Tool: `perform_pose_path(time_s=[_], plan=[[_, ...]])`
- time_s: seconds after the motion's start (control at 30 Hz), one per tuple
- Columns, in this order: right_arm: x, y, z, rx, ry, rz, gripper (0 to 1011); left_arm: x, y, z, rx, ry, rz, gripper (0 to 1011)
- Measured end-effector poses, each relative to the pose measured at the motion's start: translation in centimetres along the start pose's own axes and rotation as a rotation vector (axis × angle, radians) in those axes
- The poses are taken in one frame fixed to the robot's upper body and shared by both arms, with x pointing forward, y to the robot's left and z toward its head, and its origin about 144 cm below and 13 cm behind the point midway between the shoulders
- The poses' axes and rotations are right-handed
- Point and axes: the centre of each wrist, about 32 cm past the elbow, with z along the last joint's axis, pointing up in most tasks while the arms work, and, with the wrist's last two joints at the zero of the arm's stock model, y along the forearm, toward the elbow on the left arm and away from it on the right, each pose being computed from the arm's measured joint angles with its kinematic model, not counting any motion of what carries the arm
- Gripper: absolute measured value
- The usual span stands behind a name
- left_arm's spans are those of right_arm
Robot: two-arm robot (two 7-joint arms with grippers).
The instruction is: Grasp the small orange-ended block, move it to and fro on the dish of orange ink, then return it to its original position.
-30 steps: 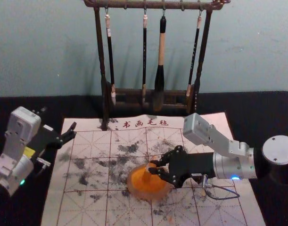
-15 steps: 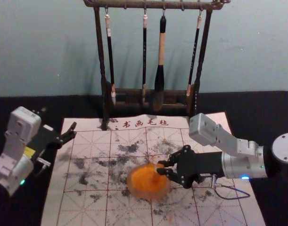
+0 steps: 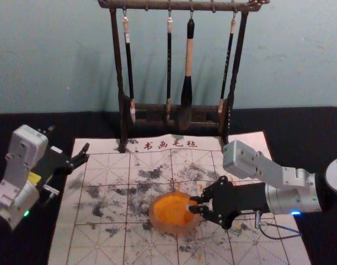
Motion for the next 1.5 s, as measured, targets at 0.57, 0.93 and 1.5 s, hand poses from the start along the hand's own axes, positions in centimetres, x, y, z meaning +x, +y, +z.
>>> perform_pose_path(time_s=[0.57, 0.93, 1.5], plan=[[0.4, 1.0, 0.7, -0.023, -0.011, 0.006, 104, 0.0, 0.0, 0.0, 0.000, 0.000, 0.000, 1001], [1.3, 1.5, 0.8, -0.043, -0.006, -0.026, 104, 0.0, 0.0, 0.0, 0.000, 0.000, 0.000, 1001], [1.3, 0.4, 0.7, -0.050, 0.010, -0.045, 104, 0.0, 0.0, 0.0, 0.000, 0.000, 0.000, 1001]])
